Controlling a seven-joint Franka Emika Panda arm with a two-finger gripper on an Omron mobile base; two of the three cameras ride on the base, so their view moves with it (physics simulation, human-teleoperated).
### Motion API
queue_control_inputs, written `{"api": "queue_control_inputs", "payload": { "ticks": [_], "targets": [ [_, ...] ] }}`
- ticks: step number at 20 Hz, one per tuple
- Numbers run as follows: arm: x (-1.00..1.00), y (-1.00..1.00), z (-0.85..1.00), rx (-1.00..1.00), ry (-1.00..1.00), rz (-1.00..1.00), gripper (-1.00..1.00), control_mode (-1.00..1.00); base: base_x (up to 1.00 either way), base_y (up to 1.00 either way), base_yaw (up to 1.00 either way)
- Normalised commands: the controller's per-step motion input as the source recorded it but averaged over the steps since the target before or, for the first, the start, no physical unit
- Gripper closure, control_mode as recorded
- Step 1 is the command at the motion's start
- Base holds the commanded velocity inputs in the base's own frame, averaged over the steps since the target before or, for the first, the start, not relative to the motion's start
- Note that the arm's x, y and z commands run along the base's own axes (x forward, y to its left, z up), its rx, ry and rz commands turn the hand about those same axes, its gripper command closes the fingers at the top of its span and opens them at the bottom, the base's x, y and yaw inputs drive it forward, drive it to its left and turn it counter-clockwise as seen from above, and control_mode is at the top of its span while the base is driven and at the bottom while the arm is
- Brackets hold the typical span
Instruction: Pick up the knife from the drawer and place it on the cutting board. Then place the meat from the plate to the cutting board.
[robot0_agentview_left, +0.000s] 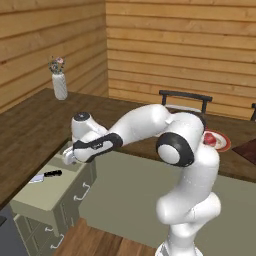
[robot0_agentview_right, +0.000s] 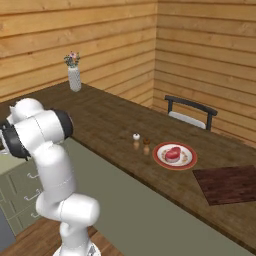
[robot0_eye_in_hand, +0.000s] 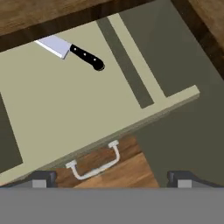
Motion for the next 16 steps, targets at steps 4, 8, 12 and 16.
{"api": "queue_control_inputs", "payload": {
  "ticks": [4, 8, 12, 16],
  "targets": [
    [0.25, 0.38, -0.7, 0.0, 0.08, 0.01, -1.0, -1.0, 0.0, 0.0, 0.0],
    [0.05, 0.36, -0.66, 0.0, -0.01, 0.03, -1.0, -1.0, 0.0, 0.0, 0.0],
    [0.02, 0.21, -0.42, 0.0, -0.01, 0.02, -1.0, -1.0, 0.0, 0.0, 0.0],
    [0.0, 0.0, -0.41, 0.0, 0.0, 0.0, -1.0, -1.0, 0.0, 0.0, 0.0]
  ]
}}
